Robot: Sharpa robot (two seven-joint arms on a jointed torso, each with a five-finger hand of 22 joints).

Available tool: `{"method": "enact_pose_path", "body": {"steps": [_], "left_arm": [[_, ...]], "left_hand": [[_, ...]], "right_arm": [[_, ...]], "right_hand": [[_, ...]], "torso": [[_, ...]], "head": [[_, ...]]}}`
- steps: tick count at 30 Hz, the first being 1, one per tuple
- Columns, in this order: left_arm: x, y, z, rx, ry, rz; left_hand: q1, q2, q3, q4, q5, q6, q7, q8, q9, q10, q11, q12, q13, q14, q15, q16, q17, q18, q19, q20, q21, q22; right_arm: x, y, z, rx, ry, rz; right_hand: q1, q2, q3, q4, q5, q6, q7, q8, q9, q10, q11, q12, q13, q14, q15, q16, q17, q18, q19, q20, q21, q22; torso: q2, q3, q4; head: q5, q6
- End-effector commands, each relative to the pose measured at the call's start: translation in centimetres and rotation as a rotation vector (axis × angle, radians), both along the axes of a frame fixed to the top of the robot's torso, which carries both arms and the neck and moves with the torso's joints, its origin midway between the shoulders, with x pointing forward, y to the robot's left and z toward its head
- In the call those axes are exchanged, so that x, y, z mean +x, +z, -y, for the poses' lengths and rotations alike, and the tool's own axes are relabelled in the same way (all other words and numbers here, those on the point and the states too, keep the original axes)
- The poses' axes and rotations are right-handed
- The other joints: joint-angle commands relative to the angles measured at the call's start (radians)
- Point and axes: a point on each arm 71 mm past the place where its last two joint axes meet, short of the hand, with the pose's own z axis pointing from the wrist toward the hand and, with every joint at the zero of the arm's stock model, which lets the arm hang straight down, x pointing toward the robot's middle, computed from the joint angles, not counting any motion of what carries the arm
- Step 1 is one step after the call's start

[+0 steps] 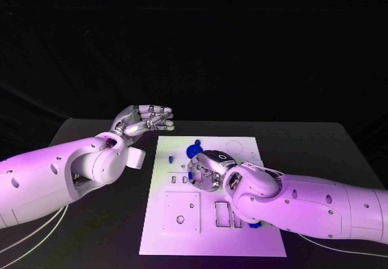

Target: Assemble the parts on the task board

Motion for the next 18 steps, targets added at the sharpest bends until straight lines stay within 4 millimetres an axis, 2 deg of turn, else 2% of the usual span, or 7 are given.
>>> {"method": "enact_pose_path", "body": {"steps": [1,4,8,11,14,18], "left_arm": [[-0.06,0.06,0.22,-0.007,-0.025,0.001],[-0.05,0.03,0.18,-0.006,-0.025,0.0],[-0.05,-0.01,0.17,-0.003,-0.027,-0.003],[-0.06,-0.06,0.16,-0.001,-0.028,-0.005],[-0.05,-0.1,0.14,0.0,-0.028,-0.006],[-0.03,-0.19,0.1,0.008,-0.027,-0.008]], "left_hand": [[-0.003,-0.002,0.003,-0.001,-0.003,-0.006,0.009,-0.007,0.001,0.0,0.005,-0.006,0.001,-0.006,0.003,-0.004,0.001,0.012,-0.004,0.002,-0.003,-0.001],[-0.003,-0.002,0.003,-0.001,-0.003,-0.006,0.009,-0.007,0.001,0.0,0.005,-0.006,0.001,-0.006,0.003,-0.004,0.001,0.012,-0.004,0.002,-0.003,-0.001],[-0.005,-0.002,0.004,-0.001,-0.004,-0.006,0.009,-0.007,0.001,0.0,0.005,-0.006,0.001,-0.006,0.003,-0.005,0.002,0.012,-0.005,0.002,-0.003,-0.001],[-0.005,-0.003,0.005,-0.002,-0.004,-0.007,0.009,-0.007,0.001,0.0,0.005,-0.007,0.0,-0.007,0.003,-0.005,0.002,0.012,-0.005,0.002,-0.003,-0.001],[-0.005,-0.003,0.005,-0.002,-0.004,-0.007,0.009,-0.007,0.001,0.0,0.005,-0.007,0.0,-0.007,0.003,-0.005,0.002,0.012,-0.005,0.002,-0.003,-0.001],[-0.006,-0.004,0.005,-0.003,-0.004,-0.008,0.009,-0.008,0.001,-0.001,0.005,-0.007,0.0,-0.007,0.003,-0.005,0.003,0.011,-0.005,0.002,-0.003,-0.001]], "right_arm": [[-0.08,-0.01,-0.08,-0.006,0.002,0.004],[-0.1,0.04,-0.08,-0.004,-0.001,0.009],[-0.14,0.13,-0.05,0.003,-0.004,0.015],[-0.23,0.26,0.01,0.014,-0.008,0.022],[-0.35,0.45,0.16,0.031,-0.013,0.033],[-0.67,0.85,0.62,0.068,-0.019,0.049]], "right_hand": [[-0.001,-0.011,-0.007,0.003,0.006,-0.016,0.005,-0.01,-0.005,-0.004,0.007,-0.006,0.072,0.106,0.012,0.005,0.263,-0.007,0.001,0.009,-0.006,0.0],[0.004,-0.018,-0.013,0.0,0.006,-0.035,0.011,-0.023,-0.011,-0.011,0.013,-0.012,0.066,0.106,0.017,0.005,0.263,-0.006,-0.001,0.015,-0.01,-0.002],[0.008,-0.025,-0.021,-0.003,0.006,-0.04,0.013,-0.027,-0.012,-0.016,0.015,-0.017,0.061,0.106,0.019,0.005,0.262,-0.005,-0.002,0.017,-0.013,-0.004],[0.011,-0.025,-0.08,-0.003,0.005,-0.052,0.016,-0.036,-0.016,-0.024,0.02,-0.022,0.055,0.106,0.024,0.005,0.262,-0.004,-0.003,0.023,-0.018,-0.005],[0.034,-0.013,-0.157,0.006,0.009,-0.066,0.02,-0.045,-0.019,-0.031,0.024,-0.027,0.05,0.106,0.027,0.005,0.261,-0.004,-0.004,0.027,-0.023,-0.006],[0.051,-0.004,-0.199,0.02,0.01,-0.068,0.021,-0.047,-0.019,-0.033,0.025,-0.027,0.048,0.105,0.028,0.004,0.259,-0.003,-0.004,0.028,-0.026,-0.006]], "torso": [[0.001,-0.0001,0.0004],[0.0,-0.0002,0.0001],[0.001,0.0001,0.0],[0.001,0.0,0.0009],[0.001,-0.0001,0.001],[-0.001,0.0008,0.0005]], "head": [[0.0,0.0],[0.001,0.0],[0.002,0.0],[0.001,0.0],[0.002,0.0],[0.005,0.0]]}}
